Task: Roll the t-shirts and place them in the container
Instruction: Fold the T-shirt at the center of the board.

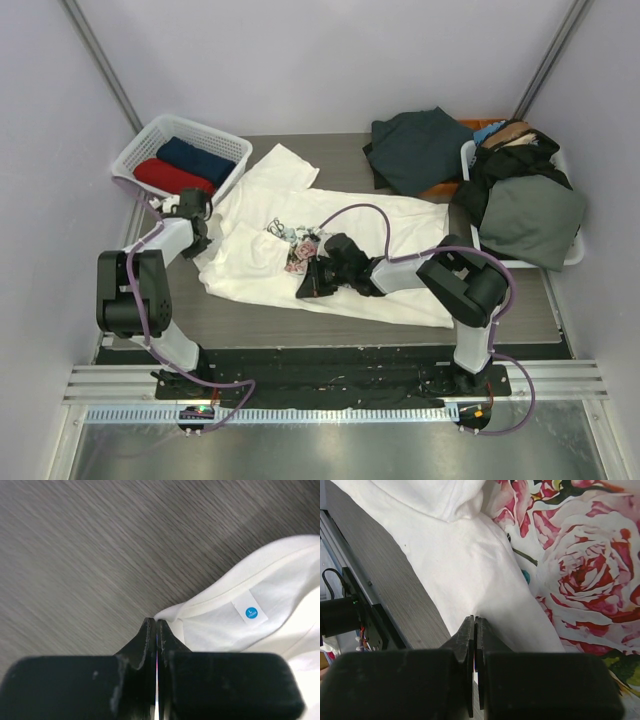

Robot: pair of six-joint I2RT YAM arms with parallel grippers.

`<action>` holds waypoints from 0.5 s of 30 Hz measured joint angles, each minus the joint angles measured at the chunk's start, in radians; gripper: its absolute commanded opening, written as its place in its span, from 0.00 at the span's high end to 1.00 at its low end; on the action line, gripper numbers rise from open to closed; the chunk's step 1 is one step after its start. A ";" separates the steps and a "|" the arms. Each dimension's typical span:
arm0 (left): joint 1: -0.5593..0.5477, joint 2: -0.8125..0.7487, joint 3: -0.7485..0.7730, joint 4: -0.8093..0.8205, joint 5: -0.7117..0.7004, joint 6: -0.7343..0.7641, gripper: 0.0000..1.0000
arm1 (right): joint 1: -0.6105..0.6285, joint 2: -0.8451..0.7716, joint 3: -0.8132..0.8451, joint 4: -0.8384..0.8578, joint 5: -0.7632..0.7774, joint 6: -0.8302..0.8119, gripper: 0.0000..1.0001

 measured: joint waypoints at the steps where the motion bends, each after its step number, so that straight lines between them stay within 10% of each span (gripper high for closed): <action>1: 0.000 -0.003 0.005 -0.008 -0.019 0.001 1.00 | 0.000 0.000 0.001 0.000 0.000 0.002 0.99; 4: 0.000 -0.014 0.024 -0.033 -0.069 0.002 0.99 | -0.002 0.000 0.001 0.000 0.004 0.007 0.99; 6: 0.000 -0.019 0.034 -0.040 -0.089 0.002 0.67 | -0.002 0.000 0.001 0.000 0.006 0.011 0.99; 8: -0.001 -0.023 0.035 -0.047 -0.101 0.011 0.56 | -0.003 0.000 0.001 0.000 0.006 0.014 0.99; 15: 0.005 -0.084 0.016 -0.051 -0.108 -0.003 0.56 | -0.004 0.002 0.001 0.000 0.006 0.021 0.99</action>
